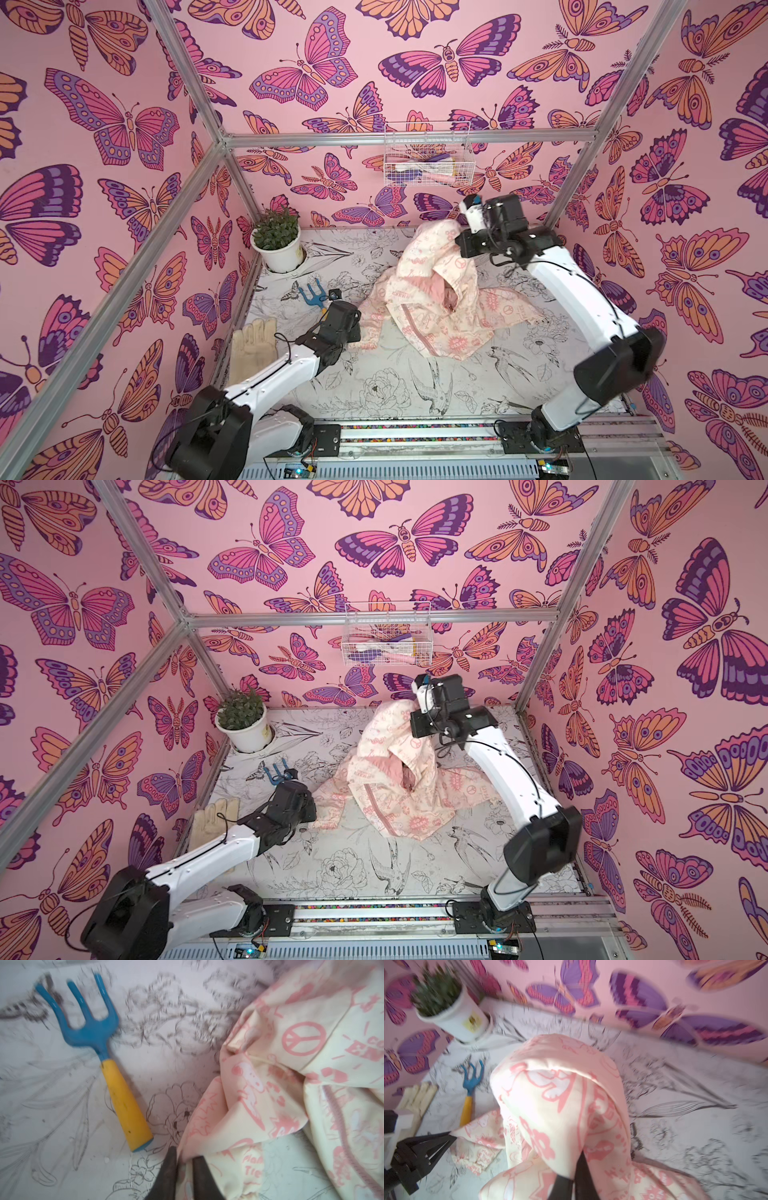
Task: Unzip the jacket
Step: Flatten out the jacket at the center of the board.
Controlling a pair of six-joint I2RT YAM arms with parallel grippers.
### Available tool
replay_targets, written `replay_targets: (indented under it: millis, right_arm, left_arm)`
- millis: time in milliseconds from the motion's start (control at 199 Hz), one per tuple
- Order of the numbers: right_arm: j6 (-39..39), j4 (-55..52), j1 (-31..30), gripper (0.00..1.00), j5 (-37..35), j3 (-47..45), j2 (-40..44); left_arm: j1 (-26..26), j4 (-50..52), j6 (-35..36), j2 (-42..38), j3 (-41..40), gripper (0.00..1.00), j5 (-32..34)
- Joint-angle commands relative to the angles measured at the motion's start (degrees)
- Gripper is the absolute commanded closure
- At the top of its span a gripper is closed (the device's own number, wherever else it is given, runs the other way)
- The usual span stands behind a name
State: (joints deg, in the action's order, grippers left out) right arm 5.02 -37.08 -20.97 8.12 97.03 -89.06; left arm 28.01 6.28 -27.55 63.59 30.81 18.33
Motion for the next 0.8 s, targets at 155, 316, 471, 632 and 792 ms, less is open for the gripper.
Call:
replay_targets:
  millis: [155,316,471,632,792]
  right_arm:
    - [-0.7,7.8,2.2,1.0,-9.3,2.4,12.8]
    - [0.2,5.6,2.3,1.0,-11.3,0.5,16.8]
    - [2.9,7.3,2.3,1.0,-12.6,-9.5,23.3]
    - [2.5,6.6,2.4,1.0,-15.8,-15.9,26.9]
    - [2.5,5.3,3.1,1.0,-19.4,-15.2,28.5]
  left_arm:
    - [-0.5,6.0,8.9,-19.5,-1.0,1.0,18.2]
    - [-0.5,15.9,12.2,-27.9,0.9,0.35,18.7]
    - [-0.5,20.4,13.8,-29.4,3.1,0.01,13.2]
    - [-0.4,18.3,21.4,-24.5,4.5,0.0,-3.3]
    - [1.7,18.6,28.8,-17.6,6.9,0.04,-12.5]
